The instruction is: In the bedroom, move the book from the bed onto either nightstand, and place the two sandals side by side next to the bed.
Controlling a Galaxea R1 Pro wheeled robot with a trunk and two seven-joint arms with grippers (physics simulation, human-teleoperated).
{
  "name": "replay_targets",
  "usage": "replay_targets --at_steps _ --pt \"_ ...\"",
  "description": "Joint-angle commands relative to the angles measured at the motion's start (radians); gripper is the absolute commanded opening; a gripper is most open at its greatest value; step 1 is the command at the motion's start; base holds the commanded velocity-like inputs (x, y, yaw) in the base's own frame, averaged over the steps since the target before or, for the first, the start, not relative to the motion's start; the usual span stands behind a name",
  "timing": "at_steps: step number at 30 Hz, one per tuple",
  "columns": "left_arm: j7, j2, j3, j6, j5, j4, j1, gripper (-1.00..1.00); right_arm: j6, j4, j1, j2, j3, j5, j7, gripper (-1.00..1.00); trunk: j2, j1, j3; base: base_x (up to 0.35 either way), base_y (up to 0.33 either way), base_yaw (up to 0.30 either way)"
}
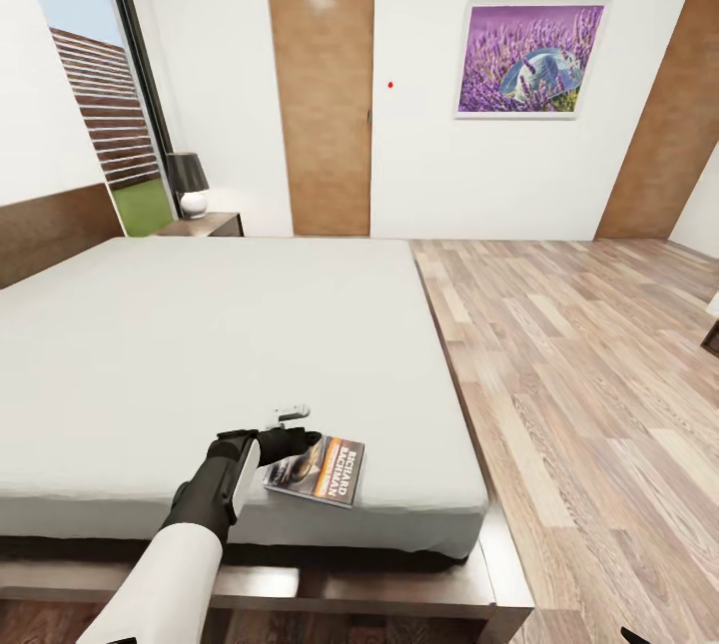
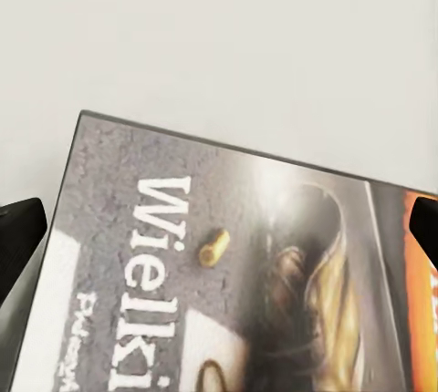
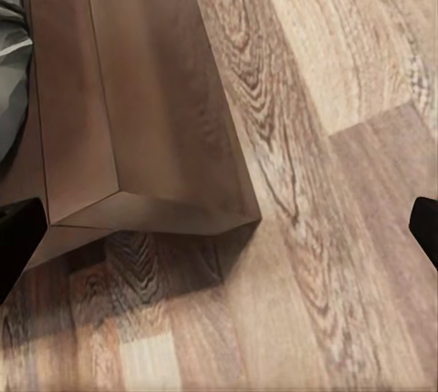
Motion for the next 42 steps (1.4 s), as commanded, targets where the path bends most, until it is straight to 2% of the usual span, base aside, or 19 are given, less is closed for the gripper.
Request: replay_targets --at_steps 1,33,42 --pt "-0.009 -0.002 0.006 0.004 -0.011 -0.001 -0.001 1.00 -0.009 0.005 -0.002 0.000 0.008 -0.009 0.004 1.00 -0.001 0.000 -0.001 -0.010 0.000 0.000" --pt "-0.009 -0.002 0.006 0.004 -0.011 -0.001 -0.001 1.00 -0.010 0.005 -0.002 0.000 0.008 -0.009 0.005 1.00 -0.001 0.000 0.000 -0.001 0.000 -0.038" --pt "-0.009 -0.002 0.006 0.004 -0.011 -0.001 -0.001 1.00 -0.010 0.005 -0.002 -0.001 0.008 -0.009 0.006 1.00 -0.001 0.000 0.001 0.000 0.000 -0.148"
